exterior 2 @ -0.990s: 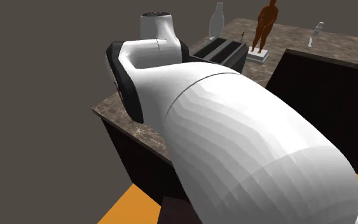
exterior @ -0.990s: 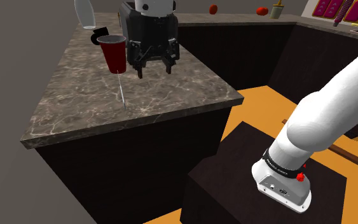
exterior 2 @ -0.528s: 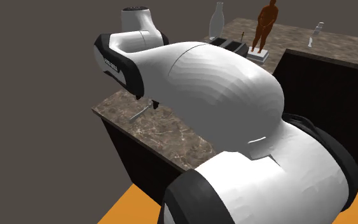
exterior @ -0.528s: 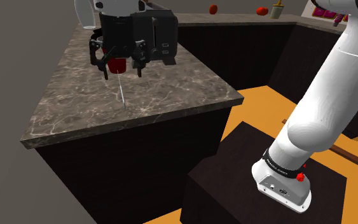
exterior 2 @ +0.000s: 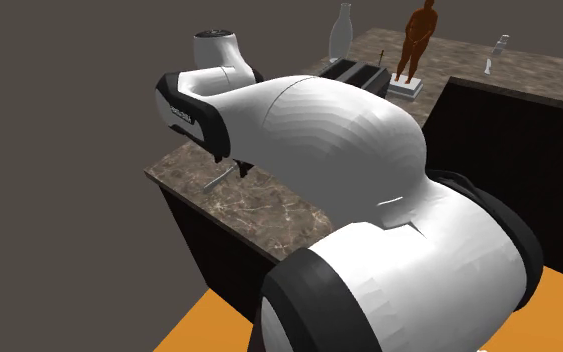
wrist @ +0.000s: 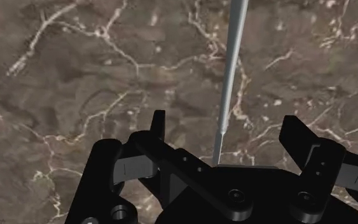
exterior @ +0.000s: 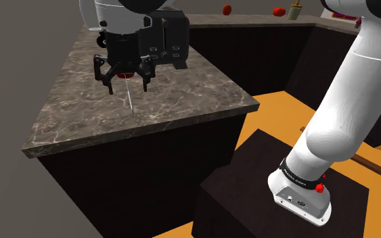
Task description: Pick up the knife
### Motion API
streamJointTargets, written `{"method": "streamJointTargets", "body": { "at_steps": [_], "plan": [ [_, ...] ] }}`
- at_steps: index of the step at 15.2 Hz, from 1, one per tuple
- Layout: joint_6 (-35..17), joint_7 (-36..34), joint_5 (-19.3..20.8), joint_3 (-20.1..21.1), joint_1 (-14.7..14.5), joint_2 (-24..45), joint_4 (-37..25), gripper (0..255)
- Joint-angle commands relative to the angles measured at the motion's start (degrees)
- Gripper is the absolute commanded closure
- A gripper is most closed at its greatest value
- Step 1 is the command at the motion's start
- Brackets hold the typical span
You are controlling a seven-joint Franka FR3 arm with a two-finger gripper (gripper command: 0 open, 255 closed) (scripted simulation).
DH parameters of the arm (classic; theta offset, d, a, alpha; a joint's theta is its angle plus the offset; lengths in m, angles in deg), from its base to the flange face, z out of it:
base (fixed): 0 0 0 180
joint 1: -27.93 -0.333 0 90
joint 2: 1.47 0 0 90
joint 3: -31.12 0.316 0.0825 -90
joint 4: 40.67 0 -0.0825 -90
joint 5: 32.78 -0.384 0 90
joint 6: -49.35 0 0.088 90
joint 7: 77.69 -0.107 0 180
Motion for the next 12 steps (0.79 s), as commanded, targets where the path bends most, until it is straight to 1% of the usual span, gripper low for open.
{"method": "streamJointTargets", "body": {
  "at_steps": [1, 2, 3, 12],
  "plan": [
    [-0.9, -0.1, 0.2, 0.0, -0.1, 0.4, 0.6, 0],
    [-0.9, -0.2, 0.2, 0.0, -0.1, 0.4, 0.6, 0],
    [-1.0, -0.2, 0.3, 0.0, -0.1, 0.4, 0.5, 255],
    [-0.9, -0.2, 0.3, 0.0, -0.1, 0.4, 0.6, 255]
  ]
}}
